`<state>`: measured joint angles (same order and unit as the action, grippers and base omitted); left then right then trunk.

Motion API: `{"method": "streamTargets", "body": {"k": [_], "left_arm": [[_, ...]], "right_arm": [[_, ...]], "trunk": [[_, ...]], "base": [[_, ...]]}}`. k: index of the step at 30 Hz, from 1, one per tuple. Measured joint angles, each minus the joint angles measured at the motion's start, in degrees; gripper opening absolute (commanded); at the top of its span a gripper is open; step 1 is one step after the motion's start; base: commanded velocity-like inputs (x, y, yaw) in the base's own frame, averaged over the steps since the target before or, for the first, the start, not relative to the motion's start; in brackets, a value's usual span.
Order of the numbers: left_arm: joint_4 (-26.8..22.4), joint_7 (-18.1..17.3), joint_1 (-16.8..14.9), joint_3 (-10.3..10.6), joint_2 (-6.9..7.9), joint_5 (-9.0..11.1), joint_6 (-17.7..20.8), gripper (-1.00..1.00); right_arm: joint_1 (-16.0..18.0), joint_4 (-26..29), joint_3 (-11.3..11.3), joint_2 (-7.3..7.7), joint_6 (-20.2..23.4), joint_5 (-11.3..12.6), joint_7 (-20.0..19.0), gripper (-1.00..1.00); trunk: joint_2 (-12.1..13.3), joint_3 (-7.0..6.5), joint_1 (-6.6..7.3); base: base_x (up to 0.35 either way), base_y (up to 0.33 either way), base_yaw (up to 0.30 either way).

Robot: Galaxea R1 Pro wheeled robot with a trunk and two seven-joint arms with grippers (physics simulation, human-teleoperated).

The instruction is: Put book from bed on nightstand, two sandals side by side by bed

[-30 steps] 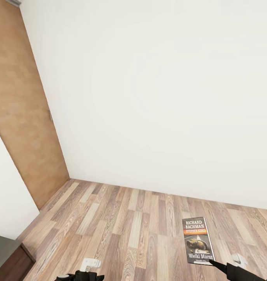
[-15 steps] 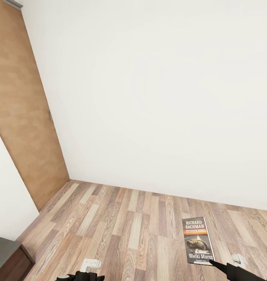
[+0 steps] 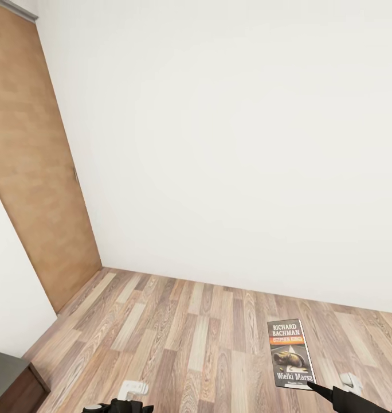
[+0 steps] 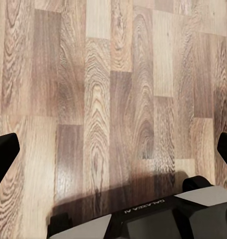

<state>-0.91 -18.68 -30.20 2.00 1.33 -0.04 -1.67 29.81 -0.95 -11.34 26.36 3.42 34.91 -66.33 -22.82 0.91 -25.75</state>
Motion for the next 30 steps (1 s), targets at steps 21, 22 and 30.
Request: {"method": "streamTargets", "body": {"k": [21,22,30], "left_arm": [[0.02,0.02,-0.02,0.00,-0.09,-0.04,-0.01,1.00],[0.02,0.02,-0.02,0.00,-0.07,-0.04,-0.01,1.00],[0.00,0.01,-0.01,0.00,-0.05,-0.04,-0.01,1.00]], "right_arm": [[0.00,0.00,-0.16,-0.17,0.00,-0.01,-0.09,-1.00],[0.00,0.00,-0.17,-0.20,0.00,-0.01,-0.09,-1.00],[0.02,0.00,-0.11,-0.26,0.00,-0.01,-0.06,-1.00]], "trunk": [[-0.04,-0.47,-0.01],[-0.04,-0.50,-0.01],[-0.04,-0.56,-0.01]], "base": [[0.000,0.000,-0.075],[0.000,0.000,-0.243],[0.000,0.000,-0.112]]}}
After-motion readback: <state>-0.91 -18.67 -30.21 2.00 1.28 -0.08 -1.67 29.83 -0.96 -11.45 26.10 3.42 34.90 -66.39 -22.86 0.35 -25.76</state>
